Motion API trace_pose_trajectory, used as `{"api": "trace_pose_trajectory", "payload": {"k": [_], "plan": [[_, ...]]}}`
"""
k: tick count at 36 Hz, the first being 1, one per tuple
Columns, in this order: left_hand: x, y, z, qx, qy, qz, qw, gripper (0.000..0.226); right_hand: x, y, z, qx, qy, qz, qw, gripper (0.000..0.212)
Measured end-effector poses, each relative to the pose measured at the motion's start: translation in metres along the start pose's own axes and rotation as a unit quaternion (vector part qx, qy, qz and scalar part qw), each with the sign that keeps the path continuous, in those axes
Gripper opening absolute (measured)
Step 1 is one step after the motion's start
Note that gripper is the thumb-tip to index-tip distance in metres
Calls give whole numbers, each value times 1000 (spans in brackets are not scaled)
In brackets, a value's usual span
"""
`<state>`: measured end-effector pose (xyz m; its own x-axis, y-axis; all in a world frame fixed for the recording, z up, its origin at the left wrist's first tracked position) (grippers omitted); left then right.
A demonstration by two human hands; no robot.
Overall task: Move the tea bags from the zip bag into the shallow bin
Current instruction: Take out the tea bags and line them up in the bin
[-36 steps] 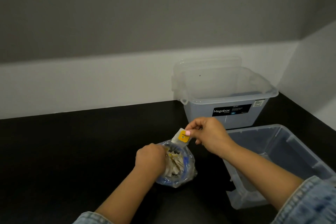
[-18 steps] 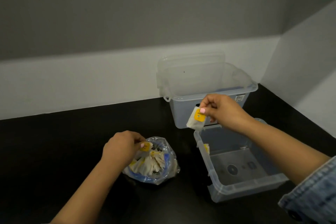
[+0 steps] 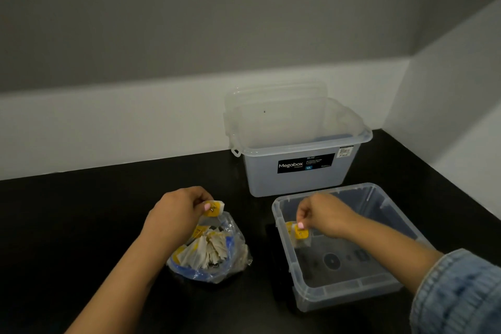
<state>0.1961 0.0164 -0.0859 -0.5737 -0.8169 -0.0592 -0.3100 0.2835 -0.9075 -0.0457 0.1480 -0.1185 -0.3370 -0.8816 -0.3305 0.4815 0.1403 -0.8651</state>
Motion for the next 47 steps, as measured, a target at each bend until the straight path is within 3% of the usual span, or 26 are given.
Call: {"api": "trace_pose_trajectory", "payload": {"k": [12,30,34,39,47], "plan": [[-8,7,-15,-33,4,-15,999,15,23,33,1,-64,-21,-21,998,13],[-8,16,-47,-94,39,-20,995,10,0,19,-6,-159,-114,-85,977,10],[-6,19,-54,-96,49,-22,994,8,-7,21,-10,-167,-124,-12,978,13],[-3,23,-62,-96,53,-19,994,9,-12,32,-13,-198,-115,163,960,27],[-2,25,-69,-104,58,-14,993,7,-3,39,-3,-218,-64,169,959,32]]}}
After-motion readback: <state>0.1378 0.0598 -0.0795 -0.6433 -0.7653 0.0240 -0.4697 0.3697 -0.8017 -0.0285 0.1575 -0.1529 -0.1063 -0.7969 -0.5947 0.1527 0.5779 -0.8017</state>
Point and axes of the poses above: each hand's wrist, its own x-axis towards the middle knuckle, its own y-axis out of the palm, z = x × y, the point moved 1 cm from there along x, towards the middle knuckle, and after that the axes turned 4 degrees about y, right-handed, at the moved point
